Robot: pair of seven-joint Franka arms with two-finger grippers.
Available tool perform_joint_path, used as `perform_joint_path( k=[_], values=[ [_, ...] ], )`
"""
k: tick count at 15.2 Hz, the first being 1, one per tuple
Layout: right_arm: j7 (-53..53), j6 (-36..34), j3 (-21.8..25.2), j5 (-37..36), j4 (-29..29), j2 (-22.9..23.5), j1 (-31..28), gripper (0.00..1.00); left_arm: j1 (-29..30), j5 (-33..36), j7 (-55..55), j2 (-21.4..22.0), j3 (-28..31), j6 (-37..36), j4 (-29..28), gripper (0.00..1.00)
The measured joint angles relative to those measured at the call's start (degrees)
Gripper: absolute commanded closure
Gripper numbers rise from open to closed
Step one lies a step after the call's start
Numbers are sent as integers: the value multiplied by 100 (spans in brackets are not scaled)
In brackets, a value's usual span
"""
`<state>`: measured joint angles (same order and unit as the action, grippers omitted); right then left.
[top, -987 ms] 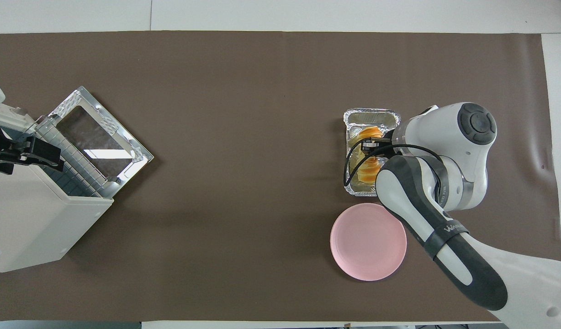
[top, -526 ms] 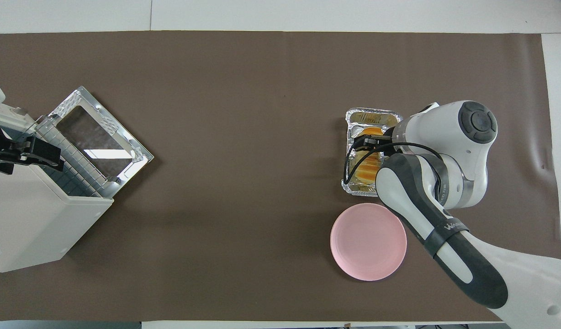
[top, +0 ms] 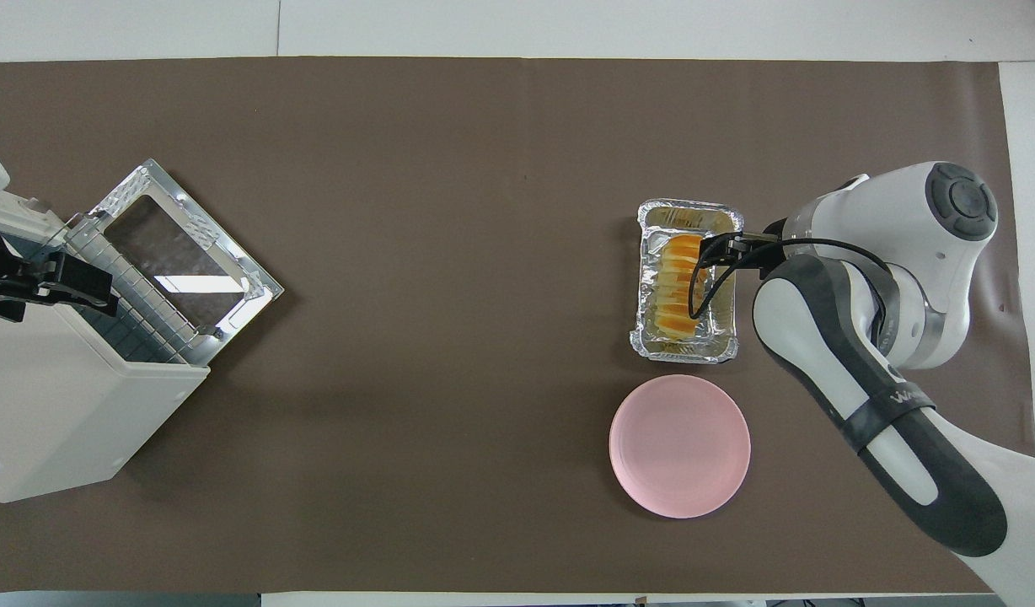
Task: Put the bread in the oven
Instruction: 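Release the rolls and grasp the foil tray rim with the right gripper, then slide the foil tray toward the oven with the right gripper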
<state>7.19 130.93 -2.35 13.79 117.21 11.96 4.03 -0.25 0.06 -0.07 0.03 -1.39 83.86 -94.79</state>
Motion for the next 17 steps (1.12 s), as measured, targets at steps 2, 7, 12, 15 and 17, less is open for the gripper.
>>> perform_joint_path(
  k=[2, 7, 12, 15, 17],
  values=[
    [0, 0, 0, 0, 137, -5, -14, 13, 0, 0, 0, 0, 0, 0, 0, 0],
    [0, 17, -2, 2, 427, -25, -14, 92, 0, 0, 0, 0, 0, 0, 0, 0],
    [0, 24, -3, 4, 469, -61, -14, 100, 0, 0, 0, 0, 0, 0, 0, 0],
    [0, 52, -28, 77, 443, -97, -2, 100, 0, 0, 0, 0, 0, 0, 0, 0],
    [0, 65, -79, 200, 310, -118, 63, 100, 0, 0, 0, 0, 0, 0, 0, 0]
  ],
)
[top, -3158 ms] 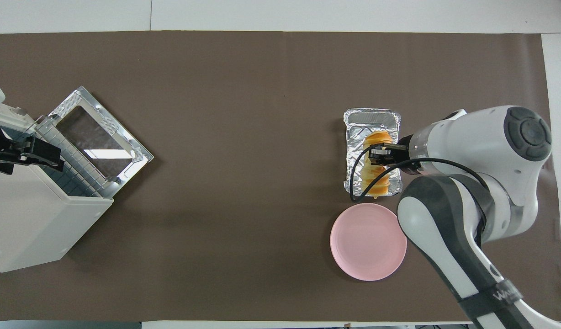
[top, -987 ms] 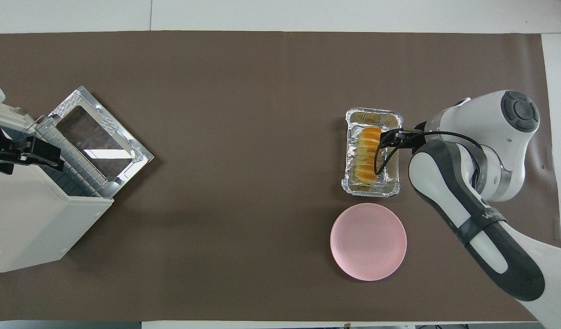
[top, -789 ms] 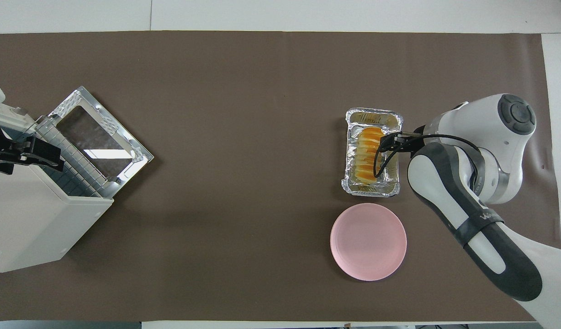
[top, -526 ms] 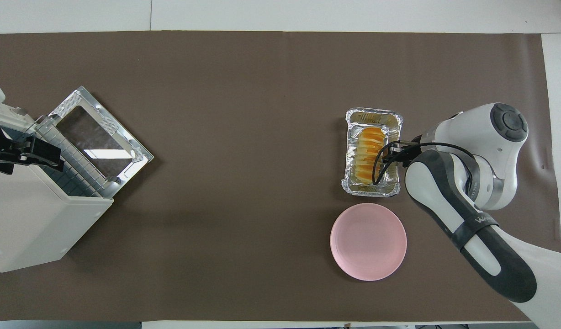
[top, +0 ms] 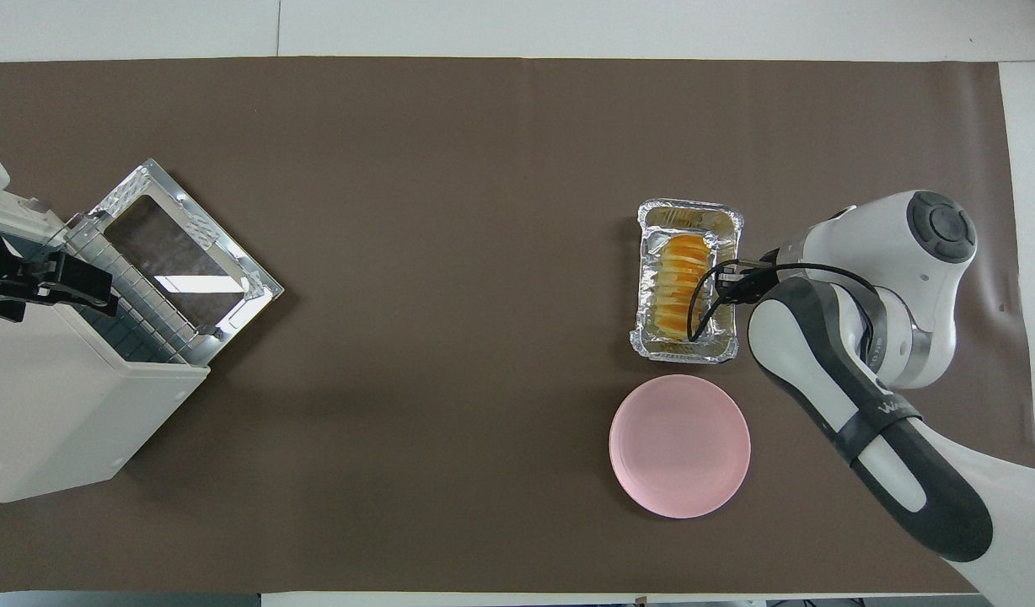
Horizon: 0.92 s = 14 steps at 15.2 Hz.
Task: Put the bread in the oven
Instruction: 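Slide the foil tray toward the oven with the right gripper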
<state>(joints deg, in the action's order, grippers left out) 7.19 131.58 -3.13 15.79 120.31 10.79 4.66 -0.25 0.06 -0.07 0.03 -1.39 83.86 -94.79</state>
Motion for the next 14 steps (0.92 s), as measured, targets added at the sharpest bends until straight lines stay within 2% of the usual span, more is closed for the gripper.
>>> perform_joint_path(
  k=[4, 9, 11, 14],
  values=[
    [183, -7, -37, 106, -527, -41, 522, 100, 0, 0, 0, 0, 0, 0, 0, 0],
    [1441, 220, -67, 111, -978, 22, 1706, 100, 0, 0, 0, 0, 0, 0, 0, 0],
    [1885, 593, -75, 111, -1057, 203, 2144, 100, 0, 0, 0, 0, 0, 0, 0, 0],
    [2166, 1012, -73, 111, -1366, 809, 2531, 100, 0, 0, 0, 0, 0, 0, 0, 0]
  ],
)
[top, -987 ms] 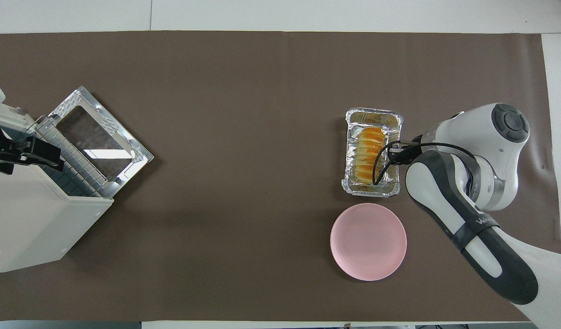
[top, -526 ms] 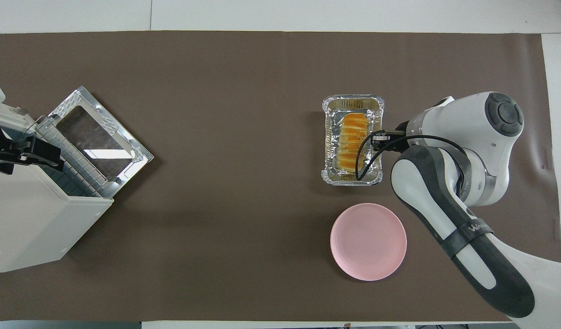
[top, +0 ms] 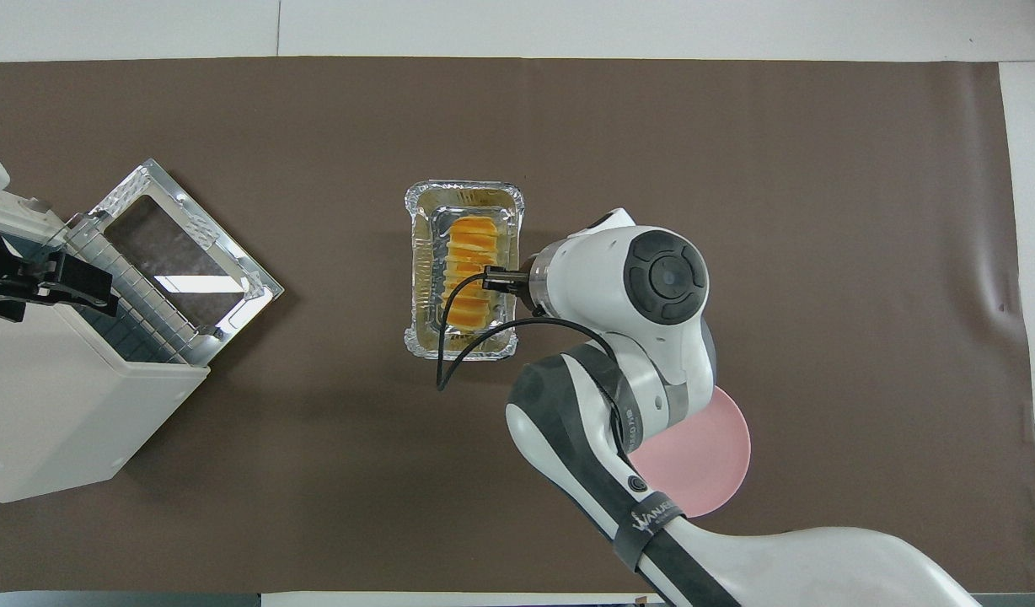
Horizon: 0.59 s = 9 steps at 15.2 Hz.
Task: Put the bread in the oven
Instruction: 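Slide the foil tray toward the oven with the right gripper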
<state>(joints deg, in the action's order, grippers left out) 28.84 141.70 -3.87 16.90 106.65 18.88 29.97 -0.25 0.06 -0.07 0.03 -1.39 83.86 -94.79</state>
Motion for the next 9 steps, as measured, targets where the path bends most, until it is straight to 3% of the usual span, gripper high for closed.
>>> perform_joint_path(
  k=[3, 5, 6, 9],
  values=[
    [2, 196, 3, 0, -310, 556, 112, 100, 0, 0, 0, 0, 0, 0, 0, 0],
    [2, 197, 14, 0, -381, 661, 111, 42, 0, 0, 0, 0, 0, 0, 0, 0],
    [2, 196, 18, 0, -386, 660, 111, 0, 0, 0, 0, 0, 0, 0, 0, 0],
    [2, 119, 26, 0, -421, 653, 110, 0, 0, 0, 0, 0, 0, 0, 0, 0]
  ],
)
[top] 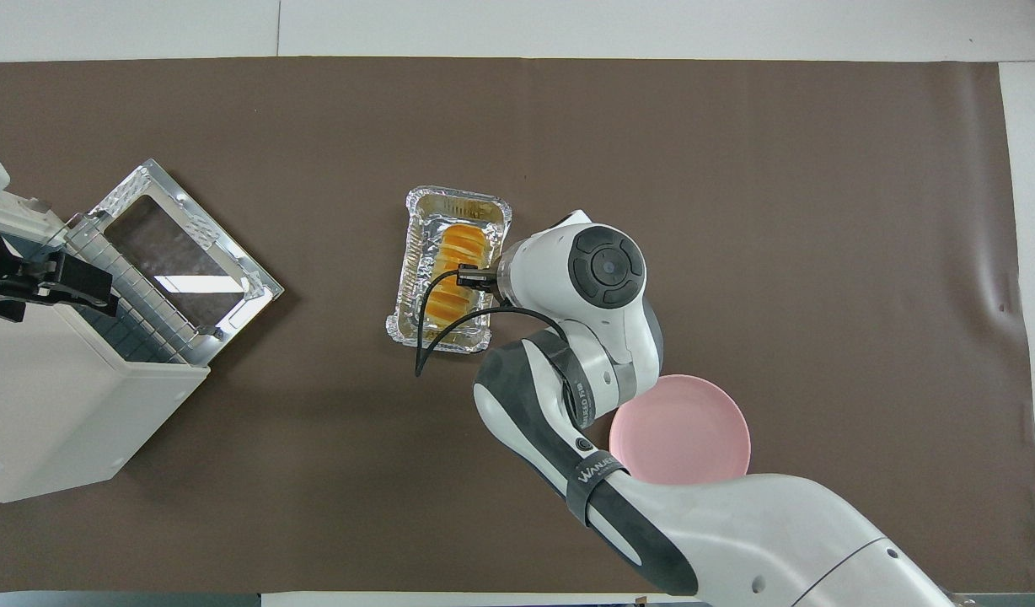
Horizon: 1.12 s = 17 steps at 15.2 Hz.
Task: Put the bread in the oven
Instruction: 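Slide the foil tray toward the oven with the right gripper, then release the tray and withdraw the right gripper to rest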
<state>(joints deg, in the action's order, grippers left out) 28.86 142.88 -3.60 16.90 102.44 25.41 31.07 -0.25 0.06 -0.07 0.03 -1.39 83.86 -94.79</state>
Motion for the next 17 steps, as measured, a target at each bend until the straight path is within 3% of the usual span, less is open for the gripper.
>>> perform_joint_path(
  k=[3, 6, 9, 13, 17],
  values=[
    [0, -634, 130, -7, -172, -178, -86, 0, 0, 0, 0, 0, 0, 0, 0, 0],
    [-130, -1629, 187, -92, -292, -853, -517, 0, 0, 0, 0, 0, 0, 0, 0, 0],
    [-810, -2563, 197, -537, -280, -1569, -1071, 0, -20, 0, -2, 0, -41, 2, 0, 0],
    [-1984, -3548, 210, -877, -257, -2180, -1933, 0, -165, 0, 15, 1, -109, 50, 1, 0],
    [-2600, -4361, 216, -1057, -245, -2668, -2536, 0, -340, -64, 154, -39, -129, 832, -11, 0]
  ],
)
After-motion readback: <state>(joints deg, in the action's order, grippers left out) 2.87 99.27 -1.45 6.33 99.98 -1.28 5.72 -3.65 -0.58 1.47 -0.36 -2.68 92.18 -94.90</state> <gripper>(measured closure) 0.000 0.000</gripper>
